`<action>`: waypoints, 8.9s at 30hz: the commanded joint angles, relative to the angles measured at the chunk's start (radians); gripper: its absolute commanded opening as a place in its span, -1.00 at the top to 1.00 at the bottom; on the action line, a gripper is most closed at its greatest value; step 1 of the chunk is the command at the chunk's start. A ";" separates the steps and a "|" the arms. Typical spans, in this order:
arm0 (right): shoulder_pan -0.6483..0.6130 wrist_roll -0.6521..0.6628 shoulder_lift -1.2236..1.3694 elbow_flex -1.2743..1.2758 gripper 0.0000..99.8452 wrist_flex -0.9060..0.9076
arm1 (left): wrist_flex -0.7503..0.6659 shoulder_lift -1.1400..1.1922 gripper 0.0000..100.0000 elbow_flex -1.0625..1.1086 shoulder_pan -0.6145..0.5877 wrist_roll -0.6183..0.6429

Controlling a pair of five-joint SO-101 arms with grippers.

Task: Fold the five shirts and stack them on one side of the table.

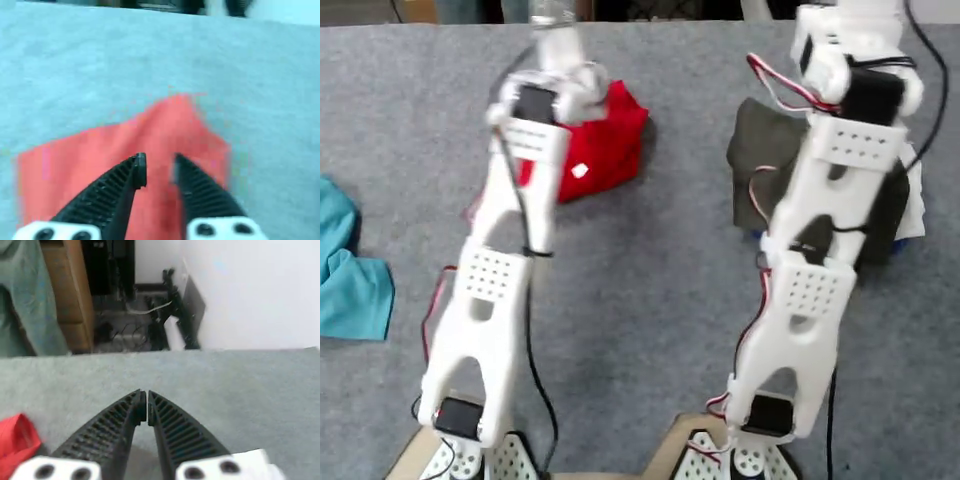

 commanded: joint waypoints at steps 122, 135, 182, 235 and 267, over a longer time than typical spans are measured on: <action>-0.525 -0.483 0.240 0.131 0.27 0.281 | -0.112 0.094 0.93 -0.024 -0.641 0.101; -0.535 -0.733 0.463 0.219 0.22 0.080 | -0.114 0.094 0.93 -0.024 -0.641 0.032; 0.026 -0.080 0.022 -0.010 0.97 0.331 | -0.114 0.094 0.93 -0.024 -0.641 0.031; 0.331 -0.173 -0.292 0.441 0.69 0.333 | -0.106 0.084 0.93 -0.024 -0.633 0.032; 0.298 -0.330 -0.226 0.383 0.92 0.333 | 0.400 -0.281 0.84 0.053 -1.129 -0.462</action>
